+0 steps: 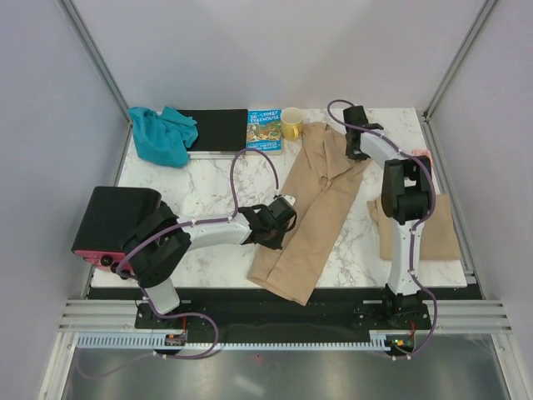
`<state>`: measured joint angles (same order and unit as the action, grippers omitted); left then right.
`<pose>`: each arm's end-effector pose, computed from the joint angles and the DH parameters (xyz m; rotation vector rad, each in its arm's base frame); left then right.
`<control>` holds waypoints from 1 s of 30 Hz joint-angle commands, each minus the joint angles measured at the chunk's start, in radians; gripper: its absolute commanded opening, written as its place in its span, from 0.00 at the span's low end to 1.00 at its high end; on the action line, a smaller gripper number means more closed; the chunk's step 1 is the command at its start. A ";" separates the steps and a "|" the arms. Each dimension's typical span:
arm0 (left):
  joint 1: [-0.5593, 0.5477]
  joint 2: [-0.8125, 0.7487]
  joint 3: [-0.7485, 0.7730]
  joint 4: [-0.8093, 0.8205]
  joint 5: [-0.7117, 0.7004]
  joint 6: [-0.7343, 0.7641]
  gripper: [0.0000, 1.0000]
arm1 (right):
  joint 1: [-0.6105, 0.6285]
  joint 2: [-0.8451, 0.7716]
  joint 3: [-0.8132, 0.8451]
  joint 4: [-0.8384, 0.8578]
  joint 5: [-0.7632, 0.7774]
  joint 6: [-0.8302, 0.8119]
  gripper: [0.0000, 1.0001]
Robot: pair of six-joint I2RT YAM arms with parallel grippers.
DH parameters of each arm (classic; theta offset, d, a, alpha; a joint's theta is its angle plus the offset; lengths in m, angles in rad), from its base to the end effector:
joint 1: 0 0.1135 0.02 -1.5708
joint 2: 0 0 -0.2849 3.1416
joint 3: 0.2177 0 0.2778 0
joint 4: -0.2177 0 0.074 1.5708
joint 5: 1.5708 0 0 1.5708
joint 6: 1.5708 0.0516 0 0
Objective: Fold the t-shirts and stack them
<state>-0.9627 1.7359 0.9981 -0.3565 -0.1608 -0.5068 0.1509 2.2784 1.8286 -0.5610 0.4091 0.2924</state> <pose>0.2154 -0.2950 0.1455 0.5523 2.6120 -0.2750 0.5369 0.0609 0.1633 0.3241 2.4726 -0.3464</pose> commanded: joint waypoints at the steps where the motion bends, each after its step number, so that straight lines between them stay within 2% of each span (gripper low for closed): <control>1: -0.022 0.065 -0.090 -0.088 0.124 0.025 0.02 | -0.013 -0.166 -0.072 0.044 -0.028 0.022 0.29; 5: -0.022 0.036 -0.095 -0.093 0.104 0.005 0.04 | -0.014 -0.278 -0.155 0.111 -0.114 0.043 0.37; 6: -0.022 0.028 -0.095 -0.093 0.101 0.001 0.07 | -0.011 -0.302 -0.164 0.116 -0.133 0.044 0.42; 7: -0.022 0.024 -0.092 -0.093 0.095 -0.001 0.17 | -0.013 -0.310 -0.173 0.124 -0.172 0.044 0.47; 12: -0.022 -0.018 -0.070 -0.127 0.027 -0.007 0.23 | -0.013 -0.298 -0.195 0.115 -0.234 0.068 0.47; 22: -0.019 -0.055 -0.070 -0.173 -0.104 -0.024 0.23 | -0.014 -0.229 -0.209 0.105 -0.332 0.091 0.49; 30: -0.019 -0.032 -0.038 -0.182 -0.118 -0.029 0.23 | -0.016 -0.253 -0.293 0.090 -0.386 0.109 0.49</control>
<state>-0.9794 1.6817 0.9619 -0.4419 -0.2352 -0.5117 0.1364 2.0506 1.5707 -0.4690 0.0666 0.3782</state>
